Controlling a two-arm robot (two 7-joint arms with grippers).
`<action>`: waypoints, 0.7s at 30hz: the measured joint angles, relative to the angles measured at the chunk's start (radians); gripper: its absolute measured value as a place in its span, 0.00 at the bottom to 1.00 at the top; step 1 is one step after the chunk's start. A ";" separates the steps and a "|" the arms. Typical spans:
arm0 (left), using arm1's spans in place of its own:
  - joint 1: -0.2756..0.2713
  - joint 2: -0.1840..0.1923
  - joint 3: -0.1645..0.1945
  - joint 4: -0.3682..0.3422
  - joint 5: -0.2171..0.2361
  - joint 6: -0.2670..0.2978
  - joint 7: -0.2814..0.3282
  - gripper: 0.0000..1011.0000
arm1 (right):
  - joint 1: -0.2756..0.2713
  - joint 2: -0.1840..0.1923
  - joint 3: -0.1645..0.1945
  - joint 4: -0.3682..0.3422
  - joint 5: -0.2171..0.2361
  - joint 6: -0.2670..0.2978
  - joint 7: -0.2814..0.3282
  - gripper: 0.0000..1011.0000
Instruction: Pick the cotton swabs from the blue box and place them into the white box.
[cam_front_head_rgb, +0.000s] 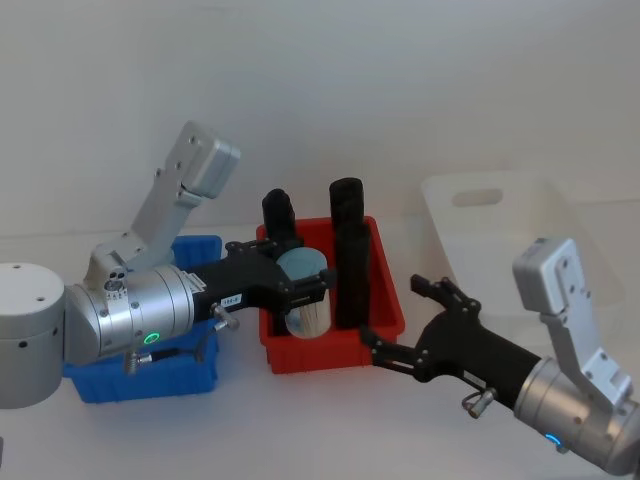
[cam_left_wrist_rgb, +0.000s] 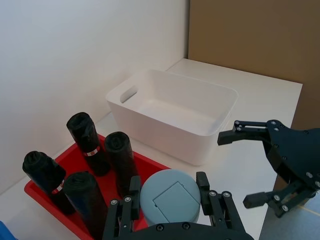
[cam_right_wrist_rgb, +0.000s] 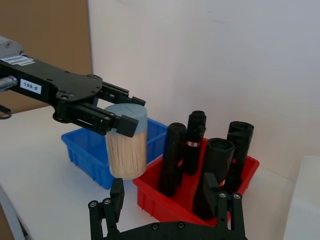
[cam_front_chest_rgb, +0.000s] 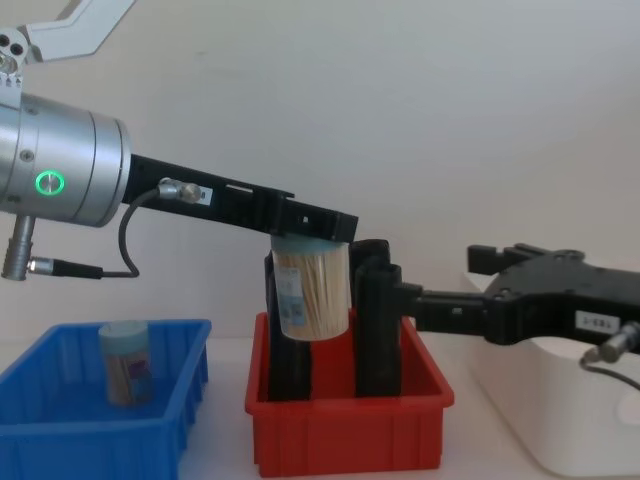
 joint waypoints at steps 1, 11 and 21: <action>0.000 0.000 0.000 0.000 0.000 0.000 0.000 0.66 | 0.005 -0.002 -0.002 0.004 -0.004 0.001 0.011 0.99; 0.000 0.000 0.000 0.000 0.000 0.001 -0.001 0.66 | 0.086 -0.047 -0.033 0.085 -0.053 0.016 0.132 0.99; 0.000 0.000 0.000 0.000 0.000 0.000 -0.002 0.66 | 0.156 -0.089 -0.055 0.173 -0.087 0.015 0.186 0.99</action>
